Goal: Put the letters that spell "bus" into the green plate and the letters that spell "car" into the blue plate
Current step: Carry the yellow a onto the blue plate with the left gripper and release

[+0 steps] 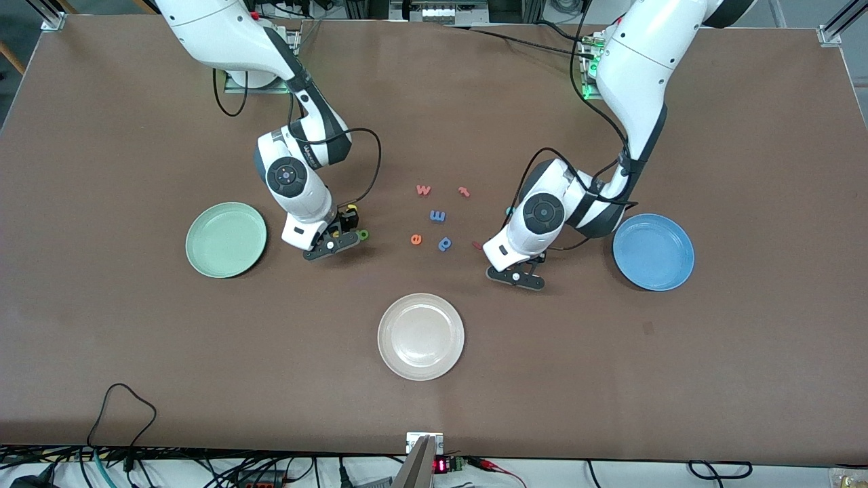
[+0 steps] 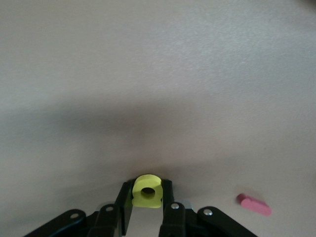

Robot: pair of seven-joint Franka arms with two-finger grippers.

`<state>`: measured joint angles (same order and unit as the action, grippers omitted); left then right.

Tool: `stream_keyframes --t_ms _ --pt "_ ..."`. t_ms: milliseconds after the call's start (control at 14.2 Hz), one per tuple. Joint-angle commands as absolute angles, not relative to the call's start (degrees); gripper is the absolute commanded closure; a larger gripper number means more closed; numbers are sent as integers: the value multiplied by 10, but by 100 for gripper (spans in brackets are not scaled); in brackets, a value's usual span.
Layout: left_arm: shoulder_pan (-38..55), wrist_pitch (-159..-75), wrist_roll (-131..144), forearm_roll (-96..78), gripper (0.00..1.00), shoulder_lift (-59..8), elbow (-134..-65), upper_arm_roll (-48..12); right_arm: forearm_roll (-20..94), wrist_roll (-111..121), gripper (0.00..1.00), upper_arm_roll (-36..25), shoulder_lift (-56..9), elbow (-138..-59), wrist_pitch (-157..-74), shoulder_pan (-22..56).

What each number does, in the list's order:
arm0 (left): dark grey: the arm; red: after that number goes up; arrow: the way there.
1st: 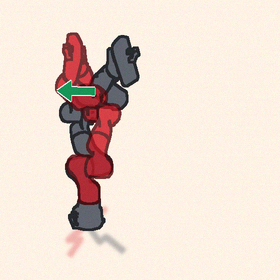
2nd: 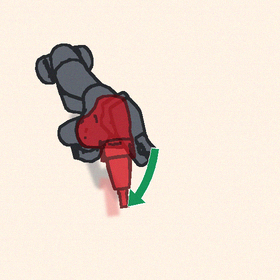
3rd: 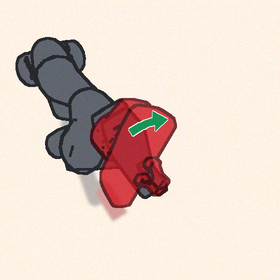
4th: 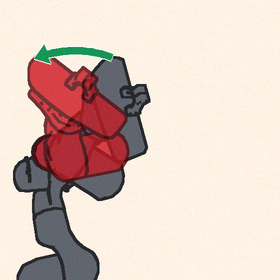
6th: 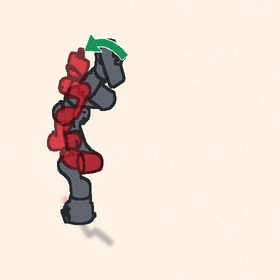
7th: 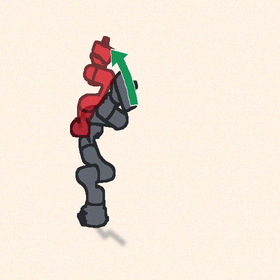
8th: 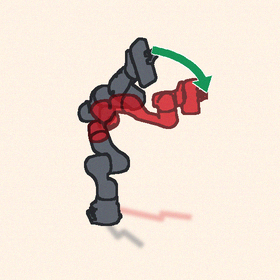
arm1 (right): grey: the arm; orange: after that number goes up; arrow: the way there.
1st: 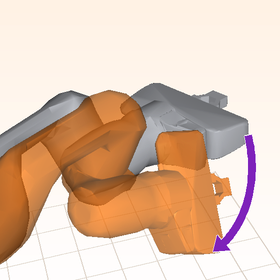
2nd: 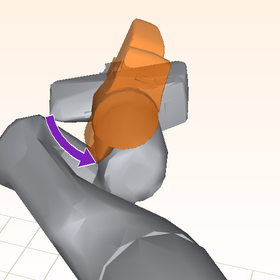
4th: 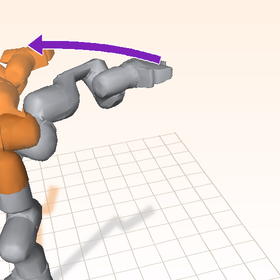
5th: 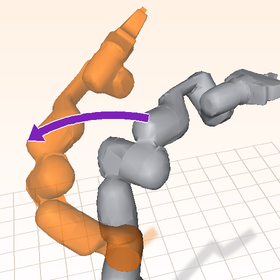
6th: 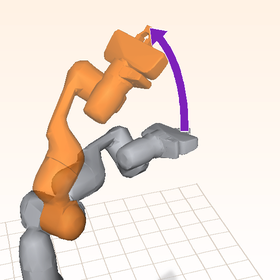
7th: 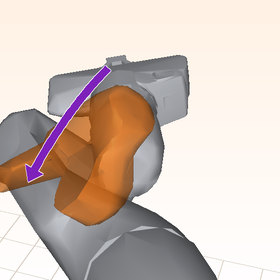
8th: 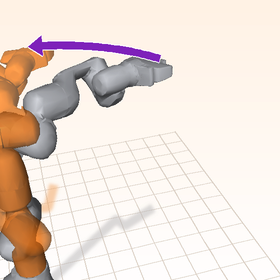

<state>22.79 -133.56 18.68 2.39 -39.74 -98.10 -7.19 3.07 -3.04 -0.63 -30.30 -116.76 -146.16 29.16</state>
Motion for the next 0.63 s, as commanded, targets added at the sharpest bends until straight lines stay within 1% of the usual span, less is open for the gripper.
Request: stream_keyframes --t_ms 0,141,211,422,492,562 --pt "205 -1231 185 33 97 -333 -960 -58 23 -25 49 -10 -314 -1158 -1472 295" --pt "162 -1133 176 54 96 -316 -933 -55 22 -23 49 -10 -317 -1158 -1474 294" --pt "123 -1090 128 107 94 -311 -926 -57 22 -20 50 -11 -317 -1159 -1473 294" --pt "46 -1085 59 128 92 -318 -938 -57 22 -4 50 -11 -317 -1165 -1470 292" --pt "34 -1092 48 128 92 -325 -947 -57 22 -4 50 -11 -316 -1165 -1470 292" --pt "19 -1109 47 128 90 -330 -963 -57 22 -4 50 -11 -316 -1165 -1470 292"
